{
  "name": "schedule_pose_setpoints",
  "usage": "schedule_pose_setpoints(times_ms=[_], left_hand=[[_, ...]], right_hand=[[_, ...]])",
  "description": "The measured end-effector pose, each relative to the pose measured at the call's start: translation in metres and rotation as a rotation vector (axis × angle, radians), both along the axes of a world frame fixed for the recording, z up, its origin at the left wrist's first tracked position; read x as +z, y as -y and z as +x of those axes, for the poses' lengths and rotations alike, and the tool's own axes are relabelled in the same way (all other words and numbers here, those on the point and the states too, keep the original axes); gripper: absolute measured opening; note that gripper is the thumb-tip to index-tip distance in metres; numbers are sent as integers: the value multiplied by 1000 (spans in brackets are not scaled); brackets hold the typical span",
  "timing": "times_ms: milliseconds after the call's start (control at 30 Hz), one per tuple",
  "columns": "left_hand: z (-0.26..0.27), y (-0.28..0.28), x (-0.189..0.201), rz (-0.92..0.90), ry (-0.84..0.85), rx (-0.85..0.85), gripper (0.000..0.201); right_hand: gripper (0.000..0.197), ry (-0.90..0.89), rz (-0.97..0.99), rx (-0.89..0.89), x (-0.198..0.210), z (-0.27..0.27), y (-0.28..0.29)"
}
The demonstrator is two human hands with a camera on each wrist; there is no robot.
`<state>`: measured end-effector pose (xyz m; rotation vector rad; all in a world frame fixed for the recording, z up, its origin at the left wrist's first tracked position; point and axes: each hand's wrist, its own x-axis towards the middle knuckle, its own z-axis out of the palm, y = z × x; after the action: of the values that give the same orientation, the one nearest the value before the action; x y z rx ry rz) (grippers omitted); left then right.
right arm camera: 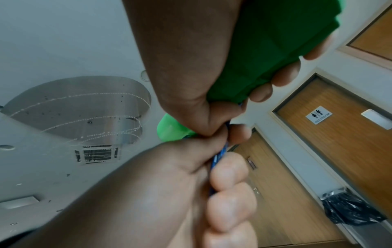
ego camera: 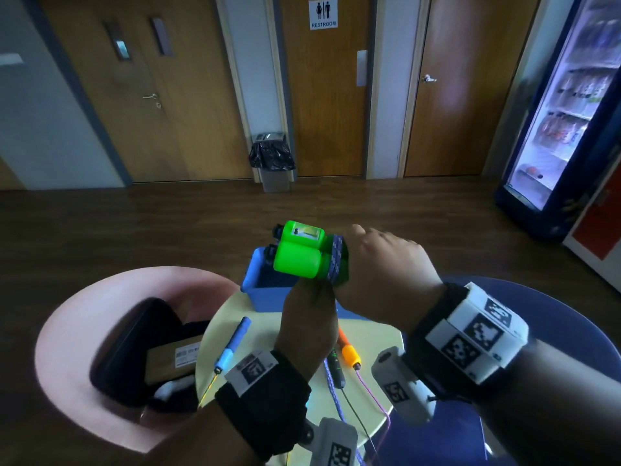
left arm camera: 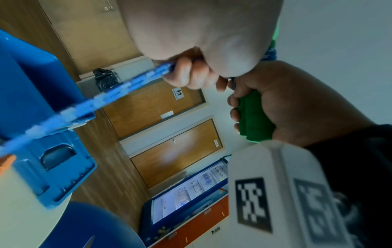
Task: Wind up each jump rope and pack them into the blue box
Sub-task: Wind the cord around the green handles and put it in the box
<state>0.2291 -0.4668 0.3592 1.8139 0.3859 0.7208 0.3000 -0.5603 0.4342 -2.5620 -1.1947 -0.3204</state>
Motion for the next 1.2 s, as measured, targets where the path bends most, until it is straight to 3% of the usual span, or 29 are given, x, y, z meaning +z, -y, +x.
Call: schedule_pose_setpoints(times_ms=[67,200,400,533,633,733,967,1100,1200], left_hand=[[2,-3,-12,-54,56,7,28],[3,-1,-16,-191,-49,-58,31],[-1,1,-24,-234,-190,-201,31],[-2,2,-30,-197,-258,-282,30],[-1,-5,-28,43,-383,-257,29],[-1,-19,-16,281,-442,-318,22],[-5,-55,18,823,-510,-473,32],[-5,-67,18,939,-460,-563,25],[-4,-67,20,878,-425,-604,24]], right_hand=[[34,5,4,-18,-3,10,-4],[36,9,-29,-38,-17,27,-10],[26,-6,-67,-118,-30,58,-11],[29,-32,-199,-174,-37,68,-10],[37,-9,-334,-181,-49,64,-12],[30,115,-418,-143,-64,52,-17],[24,195,-535,212,-73,16,-5],[24,162,-522,301,-61,12,4],[25,107,-519,339,-50,11,8]])
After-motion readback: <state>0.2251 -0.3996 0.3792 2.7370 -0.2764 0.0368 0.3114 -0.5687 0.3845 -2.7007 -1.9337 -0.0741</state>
